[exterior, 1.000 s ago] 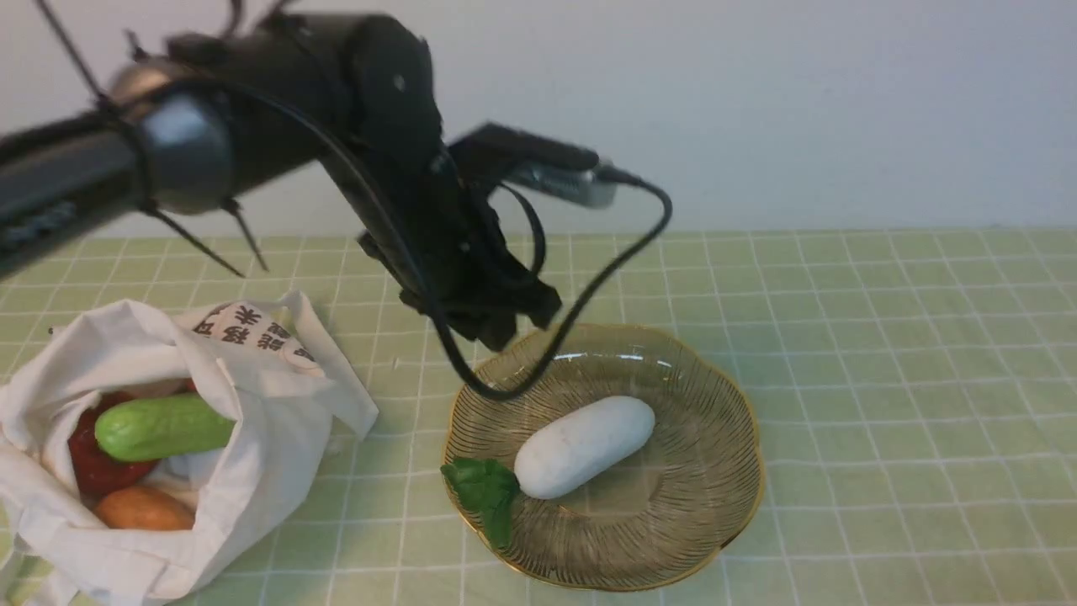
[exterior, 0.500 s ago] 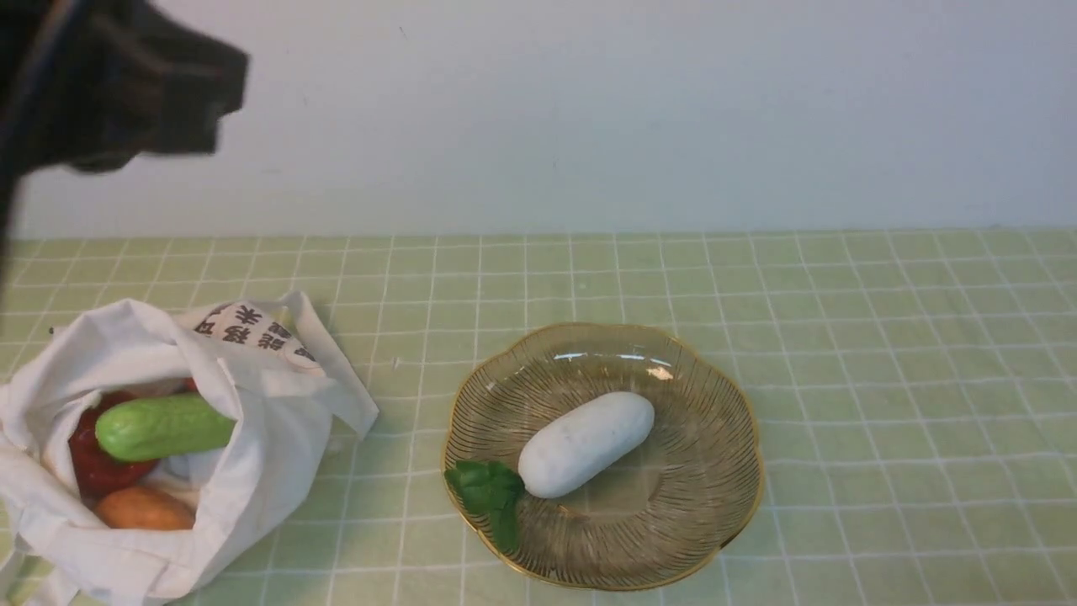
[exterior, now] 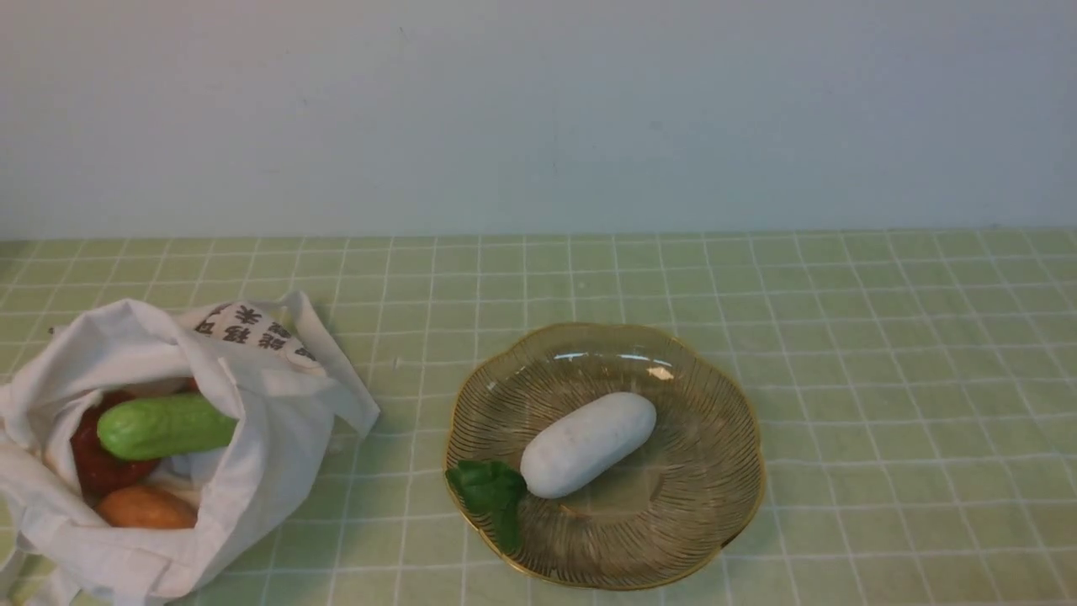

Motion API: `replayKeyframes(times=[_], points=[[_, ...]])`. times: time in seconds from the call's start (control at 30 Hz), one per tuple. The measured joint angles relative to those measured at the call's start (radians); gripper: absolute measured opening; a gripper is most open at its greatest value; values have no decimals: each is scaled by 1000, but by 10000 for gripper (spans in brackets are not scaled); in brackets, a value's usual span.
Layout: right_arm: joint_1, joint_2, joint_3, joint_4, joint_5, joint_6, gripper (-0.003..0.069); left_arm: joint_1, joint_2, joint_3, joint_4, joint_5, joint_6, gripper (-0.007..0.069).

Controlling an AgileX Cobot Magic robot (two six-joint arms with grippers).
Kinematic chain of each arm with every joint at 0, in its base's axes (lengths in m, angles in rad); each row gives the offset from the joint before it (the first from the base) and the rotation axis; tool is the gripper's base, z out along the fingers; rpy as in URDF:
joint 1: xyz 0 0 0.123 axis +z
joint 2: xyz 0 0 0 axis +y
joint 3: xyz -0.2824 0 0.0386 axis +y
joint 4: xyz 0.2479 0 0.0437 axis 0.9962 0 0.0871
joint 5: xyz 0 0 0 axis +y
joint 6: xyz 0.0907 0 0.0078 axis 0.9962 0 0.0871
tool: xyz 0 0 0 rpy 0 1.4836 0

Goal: Take vegetables from bag on green coffee tablecloth place on plate.

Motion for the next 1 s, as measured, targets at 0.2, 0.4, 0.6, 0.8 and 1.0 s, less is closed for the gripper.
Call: replayKeyframes(times=[0.2,0.4,0.6,0.8,1.0], points=[[0,0,-1,7,1,0,-16,0,5,23,63,42,1,-5],[0,0,-1,7,1,0,-16,0,11,24,76,70,1,-5],[0,0,-1,7,1,0,-16,1,11,24,102,112,1,-5],[0,0,-1,7,1,0,-16,99,-5,83,78,148,11,-5],[0,0,-1,7,1,0,-16,260,-7,254,24,131,104,-5]])
